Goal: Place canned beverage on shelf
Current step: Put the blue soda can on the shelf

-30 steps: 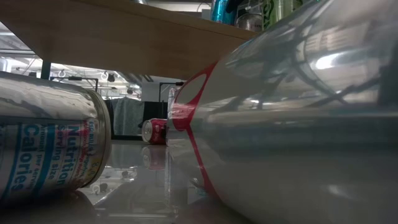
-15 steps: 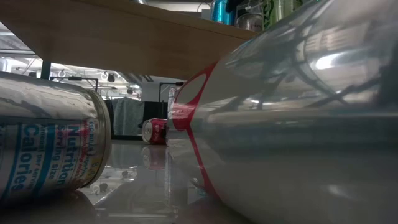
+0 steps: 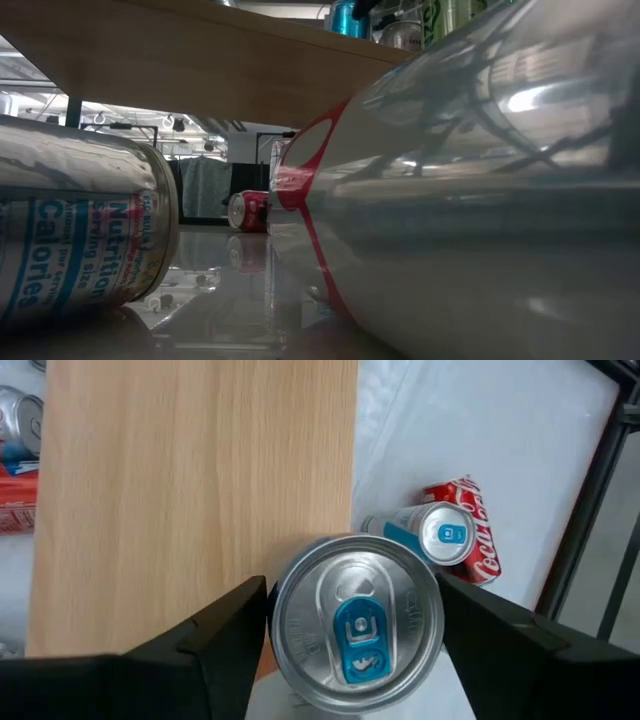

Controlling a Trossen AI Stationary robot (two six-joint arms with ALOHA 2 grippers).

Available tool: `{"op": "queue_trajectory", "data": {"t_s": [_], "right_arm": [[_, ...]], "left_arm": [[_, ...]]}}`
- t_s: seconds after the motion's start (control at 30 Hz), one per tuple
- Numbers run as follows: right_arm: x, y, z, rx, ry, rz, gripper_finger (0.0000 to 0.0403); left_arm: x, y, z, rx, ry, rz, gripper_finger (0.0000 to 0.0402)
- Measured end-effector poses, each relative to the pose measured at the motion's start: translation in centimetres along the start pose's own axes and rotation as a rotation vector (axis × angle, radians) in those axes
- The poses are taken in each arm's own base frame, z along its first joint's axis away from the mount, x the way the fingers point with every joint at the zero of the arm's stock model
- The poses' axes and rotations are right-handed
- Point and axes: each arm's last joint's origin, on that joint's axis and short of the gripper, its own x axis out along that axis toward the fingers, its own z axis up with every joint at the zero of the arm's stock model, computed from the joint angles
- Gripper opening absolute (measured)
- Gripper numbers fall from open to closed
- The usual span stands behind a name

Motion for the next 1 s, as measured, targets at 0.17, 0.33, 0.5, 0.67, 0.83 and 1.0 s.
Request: {"op": "queue_trajectory", "data": {"t_s": [0.17,0.33,0.5,0.67,0.83,1.0], "right_arm": [[0.0,0.01,-0.01,0.0,0.001,0.001,0.0273],[-0.09,0.13,-0.21,0.0,0.019,0.011,0.0273],[-0.17,0.24,-0.4,0.002,0.036,0.021,0.0273],[-0.17,0.24,-0.4,0.002,0.036,0.021,0.0273],[-0.17,0.24,-0.4,0.002,0.036,0.021,0.0273],[-0.17,0.24,-0.4,0.002,0.036,0.021,0.0273]], "left_arm": [[0.0,0.0,0.0,0.0,0.0,0.0,0.0395],[0.0,0.0,0.0,0.0,0.0,0.0,0.0395],[0.0,0.0,0.0,0.0,0.0,0.0,0.0395],[0.0,0.0,0.0,0.0,0.0,0.0,0.0395],[0.0,0.0,0.0,0.0,0.0,0.0,0.0395],[0.0,0.0,0.0,0.0,0.0,0.0,0.0395]]}}
